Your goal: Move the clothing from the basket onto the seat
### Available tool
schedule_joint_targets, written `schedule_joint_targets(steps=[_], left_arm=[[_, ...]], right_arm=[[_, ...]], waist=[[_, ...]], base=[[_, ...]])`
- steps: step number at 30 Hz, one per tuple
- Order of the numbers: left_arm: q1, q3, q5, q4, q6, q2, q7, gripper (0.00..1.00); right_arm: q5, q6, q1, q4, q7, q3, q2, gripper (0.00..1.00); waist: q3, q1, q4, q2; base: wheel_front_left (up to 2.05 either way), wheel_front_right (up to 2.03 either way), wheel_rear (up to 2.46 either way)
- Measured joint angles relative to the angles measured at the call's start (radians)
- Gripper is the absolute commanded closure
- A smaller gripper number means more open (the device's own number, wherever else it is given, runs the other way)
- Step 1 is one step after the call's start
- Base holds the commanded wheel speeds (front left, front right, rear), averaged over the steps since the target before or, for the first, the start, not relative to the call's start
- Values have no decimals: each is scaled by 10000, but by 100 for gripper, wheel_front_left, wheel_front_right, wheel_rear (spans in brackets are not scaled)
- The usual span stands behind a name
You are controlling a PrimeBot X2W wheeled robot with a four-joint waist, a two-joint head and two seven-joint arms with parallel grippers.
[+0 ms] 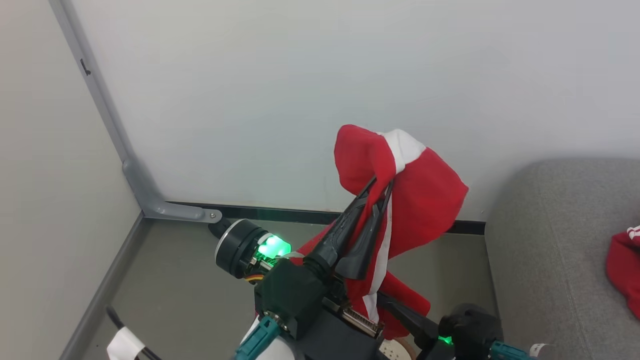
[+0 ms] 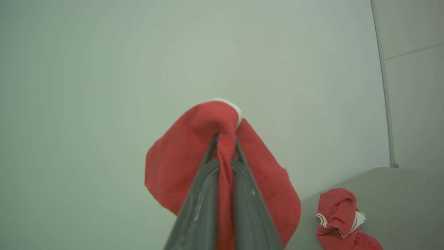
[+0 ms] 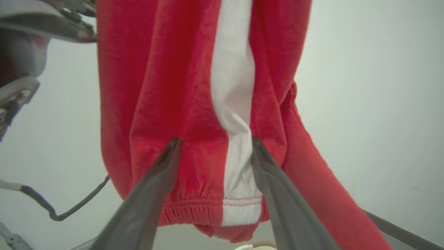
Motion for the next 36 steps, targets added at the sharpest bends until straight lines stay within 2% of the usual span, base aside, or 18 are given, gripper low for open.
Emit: schedule_joint_targets(steps=[3,4,5,7,23,36], left_arm=[[-3,-165,-2,-178,0,8,82,100],[-5,-222,-2,-221,0,8,88,100],[-6,-261,-2,-259,0,6,142,100],[-8,-328,-17,-332,0,13,186,100],[17,-462,-211,-522,0,19,522,100],[498,-529,-224,-441,0,23,780,100]], right_arm=[[130,27,-210,146,0,385,29,0],[199,27,-282,222,0,512,52,11],[249,27,-349,265,-2,621,69,71],[320,27,-534,401,-4,897,128,100],[779,27,-1107,936,-359,1277,10,100],[926,27,-2038,1337,-683,-221,-1016,100]], waist=[[6,0,42,0],[9,0,55,-1],[13,0,68,0],[23,0,104,0],[81,0,149,0],[378,0,-220,0]], base=[[0,0,0],[0,0,0],[0,0,0],[0,0,0],[0,0,0],[0,0,0]])
